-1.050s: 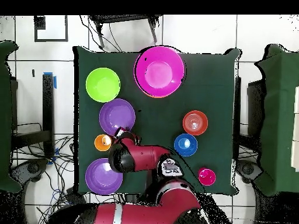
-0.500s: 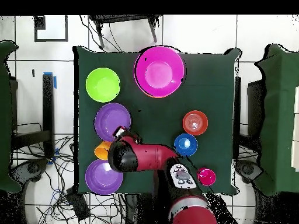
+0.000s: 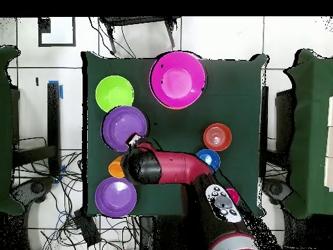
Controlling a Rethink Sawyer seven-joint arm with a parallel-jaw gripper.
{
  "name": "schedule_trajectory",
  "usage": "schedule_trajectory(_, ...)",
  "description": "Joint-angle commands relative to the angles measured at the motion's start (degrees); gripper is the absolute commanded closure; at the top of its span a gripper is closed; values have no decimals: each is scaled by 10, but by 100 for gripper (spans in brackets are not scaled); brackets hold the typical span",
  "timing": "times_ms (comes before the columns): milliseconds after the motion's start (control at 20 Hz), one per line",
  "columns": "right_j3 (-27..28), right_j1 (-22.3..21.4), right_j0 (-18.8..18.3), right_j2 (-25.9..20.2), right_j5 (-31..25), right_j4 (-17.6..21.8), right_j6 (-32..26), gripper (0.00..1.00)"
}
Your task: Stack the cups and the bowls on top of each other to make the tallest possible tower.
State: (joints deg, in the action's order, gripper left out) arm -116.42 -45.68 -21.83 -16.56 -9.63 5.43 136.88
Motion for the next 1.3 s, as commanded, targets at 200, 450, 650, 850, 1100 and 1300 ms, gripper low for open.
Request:
schedule_trajectory(200,78,-7,-54,-116,-100,-18,-41,100)
schedule_trajectory(450,143,18,-77,-137,-104,13,-75,100)
schedule_trajectory(650,207,26,-86,-137,-173,18,-103,100)
schedule_trajectory(850,277,47,-98,-152,-238,22,-132,100)
schedule_trajectory(1100,337,76,-107,-171,-322,18,-146,100)
schedule_trajectory(1300,357,90,-111,-179,-347,33,-152,100)
